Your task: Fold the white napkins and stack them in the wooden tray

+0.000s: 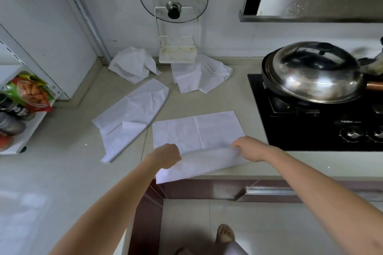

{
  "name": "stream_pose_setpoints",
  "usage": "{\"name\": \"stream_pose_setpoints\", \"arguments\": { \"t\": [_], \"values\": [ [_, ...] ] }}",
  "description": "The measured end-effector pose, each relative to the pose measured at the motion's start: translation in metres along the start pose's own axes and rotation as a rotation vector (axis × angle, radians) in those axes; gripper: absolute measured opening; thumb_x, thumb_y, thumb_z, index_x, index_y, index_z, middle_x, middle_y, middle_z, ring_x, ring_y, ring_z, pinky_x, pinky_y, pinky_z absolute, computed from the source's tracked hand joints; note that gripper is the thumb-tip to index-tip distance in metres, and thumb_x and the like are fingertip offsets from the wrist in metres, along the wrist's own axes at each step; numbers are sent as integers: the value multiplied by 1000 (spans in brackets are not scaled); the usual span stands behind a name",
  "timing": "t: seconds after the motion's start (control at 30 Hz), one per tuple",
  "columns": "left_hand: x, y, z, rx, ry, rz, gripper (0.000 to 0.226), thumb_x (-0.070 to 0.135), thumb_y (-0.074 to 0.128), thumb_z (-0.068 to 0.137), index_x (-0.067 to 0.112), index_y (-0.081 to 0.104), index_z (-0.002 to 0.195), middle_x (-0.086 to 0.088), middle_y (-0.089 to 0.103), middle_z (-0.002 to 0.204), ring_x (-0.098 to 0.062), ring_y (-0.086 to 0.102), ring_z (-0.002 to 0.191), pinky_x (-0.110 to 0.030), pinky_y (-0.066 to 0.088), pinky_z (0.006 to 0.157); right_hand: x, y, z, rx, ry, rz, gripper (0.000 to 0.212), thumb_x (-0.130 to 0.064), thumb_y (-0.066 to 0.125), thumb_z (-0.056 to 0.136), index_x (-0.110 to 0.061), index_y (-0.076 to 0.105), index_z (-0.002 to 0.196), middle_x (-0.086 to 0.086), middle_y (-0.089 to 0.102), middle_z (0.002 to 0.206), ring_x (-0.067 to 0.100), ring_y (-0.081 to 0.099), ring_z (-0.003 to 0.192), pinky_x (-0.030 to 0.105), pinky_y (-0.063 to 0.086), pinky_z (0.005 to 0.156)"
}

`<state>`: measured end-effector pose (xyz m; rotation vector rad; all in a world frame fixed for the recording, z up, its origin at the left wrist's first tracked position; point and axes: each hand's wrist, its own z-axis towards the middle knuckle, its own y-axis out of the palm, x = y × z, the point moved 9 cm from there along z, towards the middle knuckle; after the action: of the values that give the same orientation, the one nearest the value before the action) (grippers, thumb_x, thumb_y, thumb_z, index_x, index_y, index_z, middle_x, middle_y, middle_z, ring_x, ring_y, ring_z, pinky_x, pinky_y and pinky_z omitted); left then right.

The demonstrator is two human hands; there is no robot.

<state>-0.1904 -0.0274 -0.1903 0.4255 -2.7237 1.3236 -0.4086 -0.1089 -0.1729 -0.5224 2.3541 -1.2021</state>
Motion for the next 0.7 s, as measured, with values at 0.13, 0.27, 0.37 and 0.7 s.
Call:
{"name": "stream_pose_setpoints", "arguments": {
  "t": [0.13, 0.27, 0.37, 0.7],
  "values": [
    [-13, -29, 25, 206, -37, 70, 29, 32, 41, 100, 11, 61, 104, -6, 60, 107, -26, 59, 98, -31, 43, 75, 2, -22, 22, 146, 52, 14, 35, 10, 33, 78, -22, 32, 65, -1, 45, 78, 26, 46, 75, 27, 25, 49],
    [-21, -42, 51, 236, -143, 91, 21, 24, 38, 99, 16, 57, 98, -4, 60, 103, -24, 58, 97, -29, 37, 76, 10, -35, 61, 160, 81, 8, 33, 8, 35, 82, -23, 40, 73, -1, 47, 88, 25, 46, 79, 27, 26, 50],
    [-27, -51, 69, 246, -228, 176, 24, 18, 36, 100, 16, 59, 105, 0, 60, 104, -23, 54, 108, -35, 32, 97, 17, -37, 94, 117, 68, -32, 25, 4, 37, 86, -15, 50, 96, 6, 54, 101, 28, 49, 85, 29, 30, 58],
    [-43, -62, 120, 315, -252, 121, 31, 26, 32, 102, 15, 57, 118, -6, 60, 120, -29, 53, 115, -37, 38, 97, 1, -50, 173, 172, -84, -23, 26, -18, 43, 95, -5, 50, 117, 13, 53, 124, 29, 48, 115, 35, 39, 88]
  ]
}}
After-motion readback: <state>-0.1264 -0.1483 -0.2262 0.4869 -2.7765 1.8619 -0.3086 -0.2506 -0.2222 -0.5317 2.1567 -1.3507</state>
